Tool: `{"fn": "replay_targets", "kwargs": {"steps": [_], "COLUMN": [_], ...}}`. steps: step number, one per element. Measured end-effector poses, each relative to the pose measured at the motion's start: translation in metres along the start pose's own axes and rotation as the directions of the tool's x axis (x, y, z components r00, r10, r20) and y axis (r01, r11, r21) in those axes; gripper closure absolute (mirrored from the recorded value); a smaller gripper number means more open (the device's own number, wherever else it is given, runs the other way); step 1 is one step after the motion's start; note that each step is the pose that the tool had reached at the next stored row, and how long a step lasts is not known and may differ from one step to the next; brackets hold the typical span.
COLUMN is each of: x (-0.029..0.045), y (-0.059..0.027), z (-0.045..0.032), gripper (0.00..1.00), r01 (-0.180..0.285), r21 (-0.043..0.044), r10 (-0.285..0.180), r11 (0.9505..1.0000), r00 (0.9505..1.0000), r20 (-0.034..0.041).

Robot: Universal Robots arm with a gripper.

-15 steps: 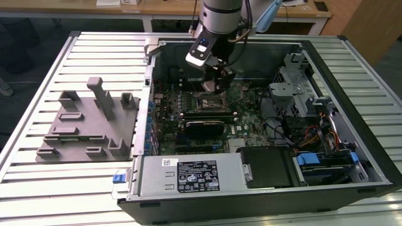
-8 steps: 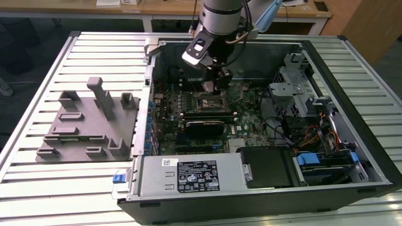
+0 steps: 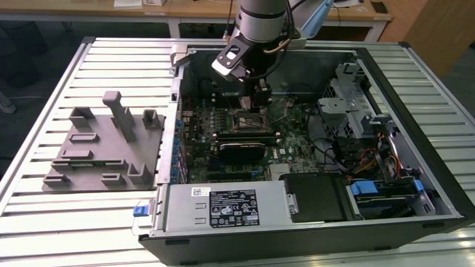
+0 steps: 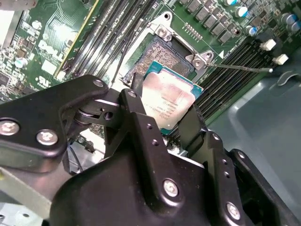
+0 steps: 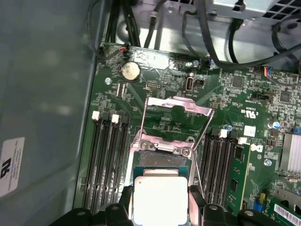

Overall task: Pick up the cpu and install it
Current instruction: 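Place the cpu into insertion slot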

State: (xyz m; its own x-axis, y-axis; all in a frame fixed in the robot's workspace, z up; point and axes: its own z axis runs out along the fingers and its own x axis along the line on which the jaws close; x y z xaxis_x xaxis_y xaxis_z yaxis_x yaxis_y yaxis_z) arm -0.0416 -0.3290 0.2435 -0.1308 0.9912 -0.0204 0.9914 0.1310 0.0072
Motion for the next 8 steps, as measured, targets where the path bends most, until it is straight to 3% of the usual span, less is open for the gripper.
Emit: {"fn": "replay_targets", "kwargs": {"steps": [5,8], "x": [0.0000,0.0001], "y": [0.0000,0.0000], "z": [0.0002,0.0019], "gripper": [0.45,0.45], "r01": [-0.001,-0.025], "r21": [-0.0003,-0.0027], "r10": [0.001,0.025], "r11": [1.0000,0.9997], "r00": [1.0000,0.9997], "r20": [-0.0003,0.0003]}}
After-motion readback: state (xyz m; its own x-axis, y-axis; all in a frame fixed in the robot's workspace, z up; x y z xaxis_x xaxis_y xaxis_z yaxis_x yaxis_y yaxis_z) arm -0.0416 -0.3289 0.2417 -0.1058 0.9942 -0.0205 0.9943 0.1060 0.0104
